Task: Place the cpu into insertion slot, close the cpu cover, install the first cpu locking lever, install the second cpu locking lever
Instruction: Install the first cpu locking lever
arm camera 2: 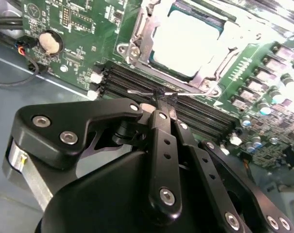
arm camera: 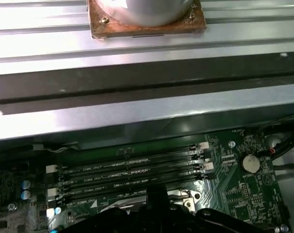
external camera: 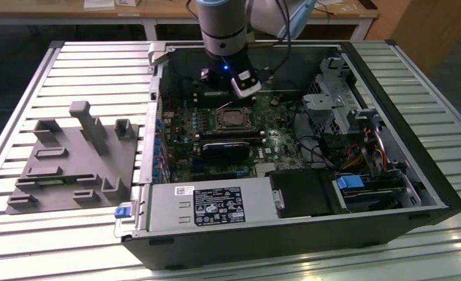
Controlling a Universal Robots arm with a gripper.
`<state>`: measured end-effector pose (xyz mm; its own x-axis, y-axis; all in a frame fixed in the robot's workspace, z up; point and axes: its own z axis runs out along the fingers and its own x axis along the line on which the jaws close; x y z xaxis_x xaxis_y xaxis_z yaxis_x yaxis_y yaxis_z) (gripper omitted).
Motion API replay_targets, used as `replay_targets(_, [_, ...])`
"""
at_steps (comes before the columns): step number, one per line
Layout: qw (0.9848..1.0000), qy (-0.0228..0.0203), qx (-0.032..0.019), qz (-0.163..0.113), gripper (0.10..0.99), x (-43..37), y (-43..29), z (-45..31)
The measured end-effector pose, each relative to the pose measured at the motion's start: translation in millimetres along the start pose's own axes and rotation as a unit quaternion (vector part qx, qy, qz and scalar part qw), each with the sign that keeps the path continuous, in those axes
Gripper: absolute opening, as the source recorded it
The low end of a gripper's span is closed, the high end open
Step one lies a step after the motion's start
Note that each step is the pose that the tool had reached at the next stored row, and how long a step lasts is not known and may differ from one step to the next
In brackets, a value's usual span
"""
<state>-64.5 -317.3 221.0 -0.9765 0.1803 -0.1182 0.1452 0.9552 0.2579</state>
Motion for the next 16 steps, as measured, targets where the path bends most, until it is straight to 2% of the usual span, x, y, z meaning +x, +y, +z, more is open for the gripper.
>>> replay_targets(3, [1.0, 0.0005, -0.0028, 0.0, 0.102, -2.8, 0.0, 2.1])
replay_targets(11, [1.0, 0.0, -0.0027, 0.002, 0.102, -3.2, -0.5, 4.3])
replay_targets(16, [0.9998, -0.0041, -0.0008, 0.017, 0.102, -4.0, 0.0, 6.5])
